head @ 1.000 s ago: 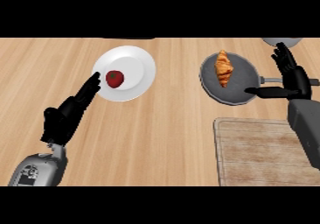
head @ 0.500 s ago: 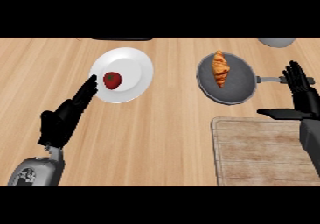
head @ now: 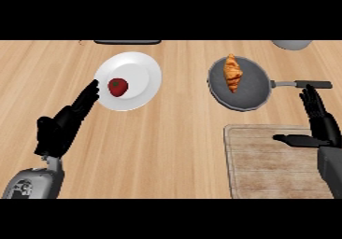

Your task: Pick the croissant from the cutting board and place it in the pan

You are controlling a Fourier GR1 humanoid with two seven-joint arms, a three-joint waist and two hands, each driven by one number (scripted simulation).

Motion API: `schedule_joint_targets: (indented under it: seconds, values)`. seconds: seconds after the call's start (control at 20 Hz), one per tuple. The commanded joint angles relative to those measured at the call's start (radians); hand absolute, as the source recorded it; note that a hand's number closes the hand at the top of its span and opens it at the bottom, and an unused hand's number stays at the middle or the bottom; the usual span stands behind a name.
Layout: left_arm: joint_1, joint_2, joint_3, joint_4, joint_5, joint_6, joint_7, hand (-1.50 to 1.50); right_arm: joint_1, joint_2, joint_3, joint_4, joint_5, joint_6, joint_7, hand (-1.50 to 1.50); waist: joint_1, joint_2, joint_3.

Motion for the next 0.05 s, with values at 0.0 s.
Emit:
schedule_joint_targets:
  seconds: [0.0]
  values:
    - [0.024, -0.029, -0.024, -0.002, -0.032, 0.015, -0.008, 0.00, 0.067, 0.003, -0.001, 0.001, -0.011, 0.010, -0.123, -1.50, -0.001, -0.001, 0.000]
